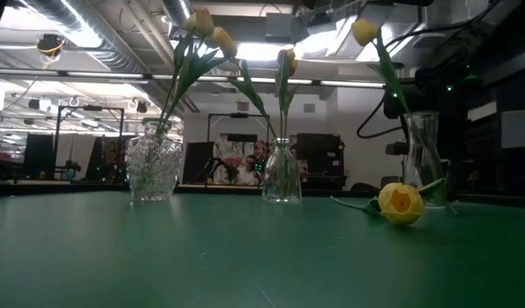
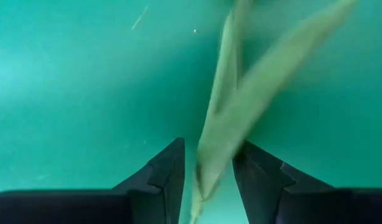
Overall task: Sort flowers into vase by color
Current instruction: Put the top yellow flower into the right transparent vase
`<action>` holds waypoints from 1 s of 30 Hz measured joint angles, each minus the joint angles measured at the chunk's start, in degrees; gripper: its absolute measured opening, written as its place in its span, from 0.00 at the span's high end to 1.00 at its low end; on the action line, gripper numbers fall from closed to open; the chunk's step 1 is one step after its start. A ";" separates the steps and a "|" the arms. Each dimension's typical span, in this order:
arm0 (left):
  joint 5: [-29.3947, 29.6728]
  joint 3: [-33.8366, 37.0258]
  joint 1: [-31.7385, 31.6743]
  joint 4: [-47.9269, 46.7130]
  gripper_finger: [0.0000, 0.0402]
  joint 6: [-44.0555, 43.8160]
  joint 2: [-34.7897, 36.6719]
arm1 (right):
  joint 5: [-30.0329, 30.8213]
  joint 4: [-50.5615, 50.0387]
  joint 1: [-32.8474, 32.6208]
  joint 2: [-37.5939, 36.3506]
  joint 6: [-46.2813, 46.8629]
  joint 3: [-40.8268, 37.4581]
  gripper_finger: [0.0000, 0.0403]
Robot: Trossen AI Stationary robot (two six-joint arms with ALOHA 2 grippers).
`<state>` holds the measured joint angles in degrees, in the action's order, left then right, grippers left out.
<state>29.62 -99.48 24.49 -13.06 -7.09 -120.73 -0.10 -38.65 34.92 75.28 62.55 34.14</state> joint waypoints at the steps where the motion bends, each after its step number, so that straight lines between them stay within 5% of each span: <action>1: 0.05 0.00 0.00 -0.01 0.64 0.03 0.00 | 0.00 0.47 0.00 0.00 0.05 -0.25 0.67; 6: 0.91 0.00 0.00 -0.22 0.64 0.15 -0.02 | 0.03 1.65 0.00 0.00 0.01 -0.30 0.72; 13: 1.12 0.00 0.00 -0.65 0.64 0.15 0.00 | 2.64 1.62 0.00 0.00 -1.55 -0.30 0.97; 23: 1.70 0.00 0.00 -1.21 0.64 0.16 0.00 | 7.10 1.33 0.00 -0.22 -4.43 0.42 0.98; 30: 7.15 0.00 0.40 -1.47 0.64 3.13 -0.01 | 9.27 1.07 0.00 -0.54 -8.79 3.34 0.98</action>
<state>36.77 -99.48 24.89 -14.53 -3.96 -120.74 9.17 -37.57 34.92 74.74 53.77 37.48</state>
